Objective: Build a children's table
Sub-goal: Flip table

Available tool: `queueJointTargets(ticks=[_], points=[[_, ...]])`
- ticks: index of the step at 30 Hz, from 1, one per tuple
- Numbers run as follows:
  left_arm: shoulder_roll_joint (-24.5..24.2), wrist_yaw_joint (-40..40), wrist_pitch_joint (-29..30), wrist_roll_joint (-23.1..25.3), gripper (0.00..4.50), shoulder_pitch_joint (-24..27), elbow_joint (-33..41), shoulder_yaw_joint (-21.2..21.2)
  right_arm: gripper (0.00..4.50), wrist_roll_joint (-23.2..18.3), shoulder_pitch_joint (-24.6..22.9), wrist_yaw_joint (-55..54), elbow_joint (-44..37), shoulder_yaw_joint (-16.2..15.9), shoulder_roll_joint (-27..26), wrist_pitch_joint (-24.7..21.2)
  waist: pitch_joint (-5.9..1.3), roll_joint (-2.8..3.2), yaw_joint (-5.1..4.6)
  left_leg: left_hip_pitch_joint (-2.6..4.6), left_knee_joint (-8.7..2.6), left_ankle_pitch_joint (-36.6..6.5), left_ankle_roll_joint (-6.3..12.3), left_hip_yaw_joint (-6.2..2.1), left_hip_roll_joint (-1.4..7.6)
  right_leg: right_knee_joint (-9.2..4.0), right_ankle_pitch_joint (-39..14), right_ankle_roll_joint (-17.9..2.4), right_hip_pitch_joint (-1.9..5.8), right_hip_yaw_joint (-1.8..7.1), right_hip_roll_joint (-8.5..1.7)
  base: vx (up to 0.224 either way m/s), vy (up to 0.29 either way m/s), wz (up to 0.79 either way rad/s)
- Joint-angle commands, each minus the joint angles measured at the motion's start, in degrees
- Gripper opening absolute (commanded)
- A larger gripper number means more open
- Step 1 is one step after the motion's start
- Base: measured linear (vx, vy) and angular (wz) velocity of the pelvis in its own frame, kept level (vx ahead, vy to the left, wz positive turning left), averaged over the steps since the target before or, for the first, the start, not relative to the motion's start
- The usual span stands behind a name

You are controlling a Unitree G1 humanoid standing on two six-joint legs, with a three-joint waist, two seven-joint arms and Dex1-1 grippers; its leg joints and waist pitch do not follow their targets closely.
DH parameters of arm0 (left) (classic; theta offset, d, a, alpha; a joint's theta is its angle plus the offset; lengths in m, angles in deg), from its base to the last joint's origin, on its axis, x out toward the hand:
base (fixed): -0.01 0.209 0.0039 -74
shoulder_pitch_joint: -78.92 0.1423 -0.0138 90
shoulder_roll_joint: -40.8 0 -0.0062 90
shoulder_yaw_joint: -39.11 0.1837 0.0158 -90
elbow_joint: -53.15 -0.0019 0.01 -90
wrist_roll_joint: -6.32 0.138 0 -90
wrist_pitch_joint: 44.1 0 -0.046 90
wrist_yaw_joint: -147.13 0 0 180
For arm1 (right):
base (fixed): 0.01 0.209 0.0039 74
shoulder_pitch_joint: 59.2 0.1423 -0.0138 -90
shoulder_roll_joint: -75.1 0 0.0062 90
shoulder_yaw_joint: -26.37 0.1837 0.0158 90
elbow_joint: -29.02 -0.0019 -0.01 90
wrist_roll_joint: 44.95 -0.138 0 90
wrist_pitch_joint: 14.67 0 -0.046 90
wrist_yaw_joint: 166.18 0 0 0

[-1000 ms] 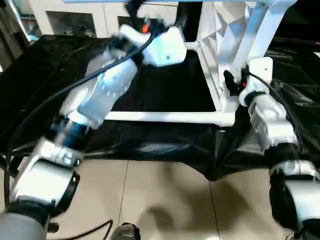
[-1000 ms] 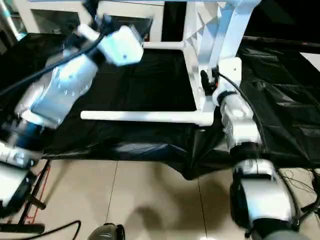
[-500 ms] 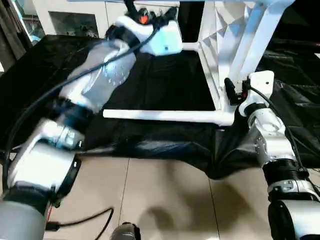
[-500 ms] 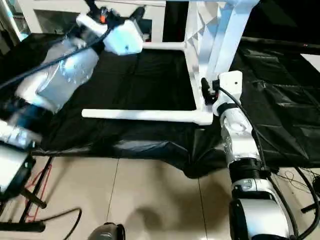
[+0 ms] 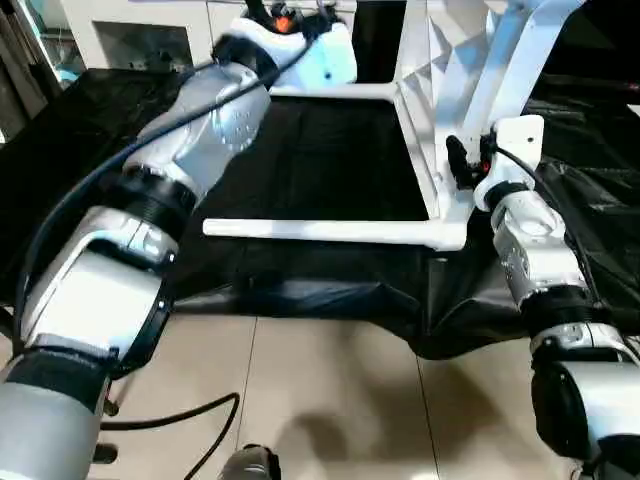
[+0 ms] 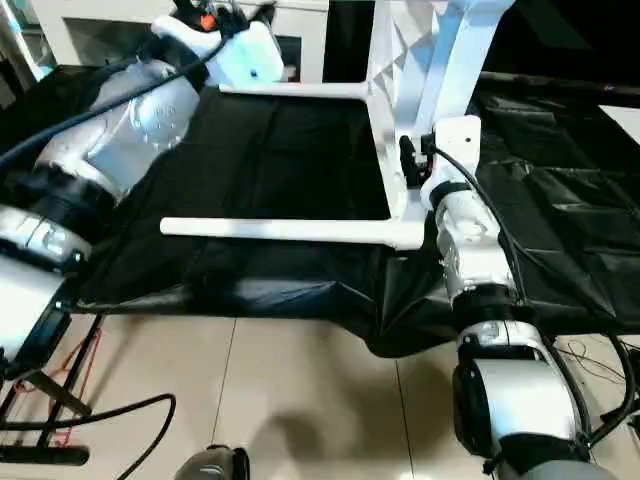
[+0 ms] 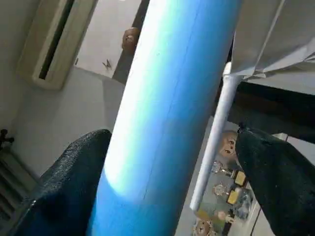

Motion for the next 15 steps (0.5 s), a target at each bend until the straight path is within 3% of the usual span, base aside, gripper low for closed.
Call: queueJointTargets(ticks=[1,10,13,15], points=[[0.0,0.4,-0.1,-1.3,4.12,-1.4,-1.1,-0.9,2.37,-0.2,0.9,0.7,1.0,0.0,0.2,0.3,-5.05,-0.6,0.33,3.87,-3.51,-14.8,-0.17,-1.72,2.4,-3.9,-0.8,-13.6,1.0,0.16,-2.55,0.0,0.0,0.0],[0.7,1.6,-2.0,-3.7,3.28,-1.7,-2.5,-1.8,1.94,0.0,2.1,1.1,4.6,0.6,1.0,1.7,-4.97,-0.54,0.48,3.97,-3.75,-17.2,-1.09,-1.79,2.52,-4.09,-2.1,-13.6,0.84,0.19,-2.65,0.0,0.0,0.0],[1.7,3.2,-2.7,-6.3,3.23,-1.2,-2.2,-2.9,1.85,0.2,2.8,1.2,5.4,0.7,1.5,1.9,-4.98,-0.49,0.61,4.06,-3.84,-17.9,-1.44,-1.83,2.55,-4.1,-2.6,-13.5,0.79,0.17,-2.69,0.0,0.0,0.0],[2.1,4.1,-3.1,-7.9,2.93,-1.1,-2.4,-3.7,1.83,0.3,3.1,1.2,5.6,0.7,1.7,2.1,-4.98,-0.53,0.64,4.0,-3.86,-18.0,-1.53,-1.82,2.54,-4.12,-2.6,-13.5,0.79,0.18,-2.7,0.0,0.0,0.0]])
